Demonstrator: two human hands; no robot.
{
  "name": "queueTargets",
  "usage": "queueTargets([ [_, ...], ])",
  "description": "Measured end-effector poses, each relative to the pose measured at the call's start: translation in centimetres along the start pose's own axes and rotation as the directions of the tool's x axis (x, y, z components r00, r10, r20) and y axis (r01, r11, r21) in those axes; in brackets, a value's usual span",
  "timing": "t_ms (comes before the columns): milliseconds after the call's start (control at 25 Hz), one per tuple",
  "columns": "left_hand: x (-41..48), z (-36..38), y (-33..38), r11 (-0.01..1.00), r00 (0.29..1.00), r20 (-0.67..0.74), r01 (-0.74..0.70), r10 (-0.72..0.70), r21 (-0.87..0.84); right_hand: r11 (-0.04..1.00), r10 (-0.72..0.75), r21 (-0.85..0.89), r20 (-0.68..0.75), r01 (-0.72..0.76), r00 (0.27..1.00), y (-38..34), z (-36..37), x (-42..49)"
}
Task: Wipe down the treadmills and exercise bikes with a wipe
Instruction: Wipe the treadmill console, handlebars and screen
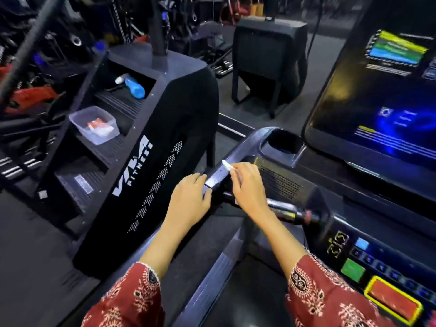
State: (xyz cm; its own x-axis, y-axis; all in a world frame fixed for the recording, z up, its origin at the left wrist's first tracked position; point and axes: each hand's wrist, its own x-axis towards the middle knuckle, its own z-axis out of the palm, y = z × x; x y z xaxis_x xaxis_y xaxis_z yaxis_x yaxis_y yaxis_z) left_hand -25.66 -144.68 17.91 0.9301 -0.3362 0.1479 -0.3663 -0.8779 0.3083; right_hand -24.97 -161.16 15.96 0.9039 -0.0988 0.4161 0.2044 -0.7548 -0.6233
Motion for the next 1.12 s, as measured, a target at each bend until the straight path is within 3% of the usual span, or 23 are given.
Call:
queueTargets([
  [80,2.0,1.3,-0.4,1.0,1.0,0.031,-0.003,0.003,0.01,0.999,-0.034,-0.003,0.105,0.034,0.994,1.1,1.2,2.4],
  [120,3.0,2.0,-0.7,1.0,0.999,0.034,-0.002,0.001,0.015,0.997,-0.064,-0.023,0.246,0.072,0.967,1.6,1.8,3.1],
  [200,4.5,2.8,-0.9,0.999,0.998,0.06,0.034,-0.032,-0.034,0.972,-0.13,-0.108,0.49,0.209,0.862,2.5,2.3,3.8],
  [240,5.3,3.3,-0.7,0.994,0.996,0.057,0.07,-0.066,-0.079,0.955,-0.135,-0.152,0.541,0.254,0.83,3.5,2.3,4.7],
  [360,8.0,4.7,1.0,0.979,0.99,0.06,0.135,-0.128,-0.15,0.9,-0.054,-0.337,0.542,0.276,0.839,7.5,1.1,9.2],
  [480,11.0,5.7,2.9,0.969,0.985,0.082,0.162,-0.149,-0.184,0.876,0.064,-0.439,0.516,0.199,0.854,8.2,0.7,11.6],
  [680,13.1,6.6,2.7,0.96,0.977,0.159,0.175,-0.142,-0.219,0.816,-0.03,-0.452,0.589,0.36,0.808,7.8,0.3,10.8],
  [840,13.6,6.6,2.9,0.967,0.971,0.182,0.185,-0.153,-0.176,0.789,0.189,-0.584,0.529,0.193,0.828,9.6,-0.4,14.5],
  [1000,13.6,6.4,3.1,0.969,0.972,0.186,0.177,-0.144,-0.172,0.847,0.085,-0.466,0.595,0.257,0.799,8.7,-0.7,10.8],
  [1120,13.3,6.5,2.9,0.971,0.974,0.181,0.17,-0.139,-0.169,0.849,0.065,-0.478,0.521,0.228,0.851,9.4,-0.3,10.3],
])
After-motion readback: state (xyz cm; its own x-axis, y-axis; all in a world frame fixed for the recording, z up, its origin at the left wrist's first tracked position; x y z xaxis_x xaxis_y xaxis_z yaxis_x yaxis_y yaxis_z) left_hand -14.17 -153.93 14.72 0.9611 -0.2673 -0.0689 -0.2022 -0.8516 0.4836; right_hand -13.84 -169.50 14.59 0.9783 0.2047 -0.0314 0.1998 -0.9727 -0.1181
